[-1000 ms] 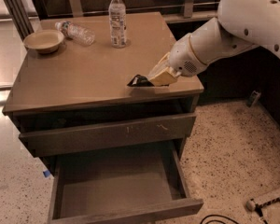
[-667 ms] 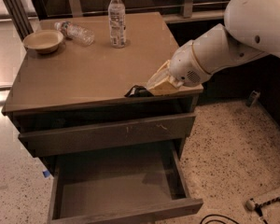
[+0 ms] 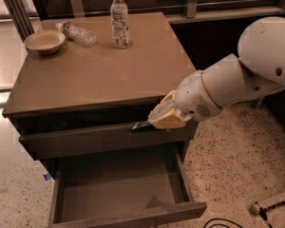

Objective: Place rxbar chocolate into middle drawer

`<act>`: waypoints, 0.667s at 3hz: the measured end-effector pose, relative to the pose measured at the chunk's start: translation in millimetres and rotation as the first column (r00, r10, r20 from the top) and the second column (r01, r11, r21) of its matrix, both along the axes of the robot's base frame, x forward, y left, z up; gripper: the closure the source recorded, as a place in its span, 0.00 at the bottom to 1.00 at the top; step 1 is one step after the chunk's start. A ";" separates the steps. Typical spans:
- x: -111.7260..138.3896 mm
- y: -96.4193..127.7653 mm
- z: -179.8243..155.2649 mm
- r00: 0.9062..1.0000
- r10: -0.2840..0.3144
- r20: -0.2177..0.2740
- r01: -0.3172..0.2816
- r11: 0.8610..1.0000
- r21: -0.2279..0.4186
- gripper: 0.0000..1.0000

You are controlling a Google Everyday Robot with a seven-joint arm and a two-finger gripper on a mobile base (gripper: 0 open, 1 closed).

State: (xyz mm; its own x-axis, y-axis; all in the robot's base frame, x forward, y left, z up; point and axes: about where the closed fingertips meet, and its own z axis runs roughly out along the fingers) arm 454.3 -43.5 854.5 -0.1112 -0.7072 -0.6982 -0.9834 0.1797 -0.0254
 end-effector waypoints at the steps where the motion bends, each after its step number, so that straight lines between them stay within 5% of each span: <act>1: -10.2 -5.5 -51.2 0.999 0.012 -0.034 -0.011 1.000 0.016 1.00; 2: -5.1 -5.8 -127.7 0.993 0.018 -0.120 -0.014 0.999 0.032 1.00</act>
Offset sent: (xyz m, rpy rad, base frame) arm 0.0024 -0.0086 -0.2025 0.0410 0.2023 0.0185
